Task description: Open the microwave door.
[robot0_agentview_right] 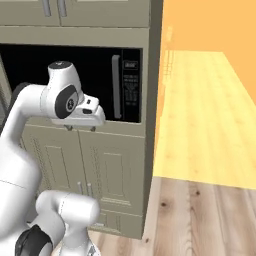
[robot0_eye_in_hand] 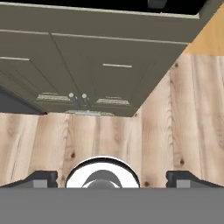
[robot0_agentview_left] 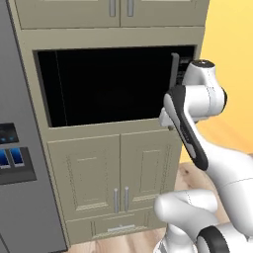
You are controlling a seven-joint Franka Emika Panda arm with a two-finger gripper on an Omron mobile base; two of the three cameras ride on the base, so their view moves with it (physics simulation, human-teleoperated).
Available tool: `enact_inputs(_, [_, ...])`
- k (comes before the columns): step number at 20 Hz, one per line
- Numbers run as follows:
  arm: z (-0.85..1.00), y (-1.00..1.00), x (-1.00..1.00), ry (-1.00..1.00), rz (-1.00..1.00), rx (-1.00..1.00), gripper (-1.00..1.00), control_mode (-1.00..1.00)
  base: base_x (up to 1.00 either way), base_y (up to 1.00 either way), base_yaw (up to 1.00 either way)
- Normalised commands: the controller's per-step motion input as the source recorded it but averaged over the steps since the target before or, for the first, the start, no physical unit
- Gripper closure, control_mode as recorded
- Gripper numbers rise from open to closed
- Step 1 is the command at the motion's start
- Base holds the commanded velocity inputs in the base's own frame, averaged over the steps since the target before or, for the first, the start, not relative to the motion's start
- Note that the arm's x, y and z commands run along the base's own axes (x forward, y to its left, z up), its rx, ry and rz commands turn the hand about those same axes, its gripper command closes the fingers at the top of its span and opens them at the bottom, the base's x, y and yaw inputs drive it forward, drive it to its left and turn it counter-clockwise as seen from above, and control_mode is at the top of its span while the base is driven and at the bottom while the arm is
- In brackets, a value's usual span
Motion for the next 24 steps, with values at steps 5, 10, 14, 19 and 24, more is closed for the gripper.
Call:
enact_inputs(5, [0.03,-0.01,0.00,-0.01,0.00,0.00,-1.00,-1.00,-0.15,-0.21,0.00])
enact_inputs(10, [0.35,-0.04,0.00,-0.21,0.00,0.02,-1.00,-1.00,0.00,0.00,0.00])
enact_inputs(14, [0.55,-0.06,0.17,-0.38,0.00,0.01,-1.00,-1.00,0.00,0.00,0.00])
enact_inputs(19, [0.58,-0.01,0.53,-0.38,-0.02,0.01,-1.00,-1.00,0.00,0.00,0.00])
enact_inputs(24, [0.25,-0.42,0.54,-0.09,-0.02,0.04,-1.00,-1.00,0.00,0.00,0.00])
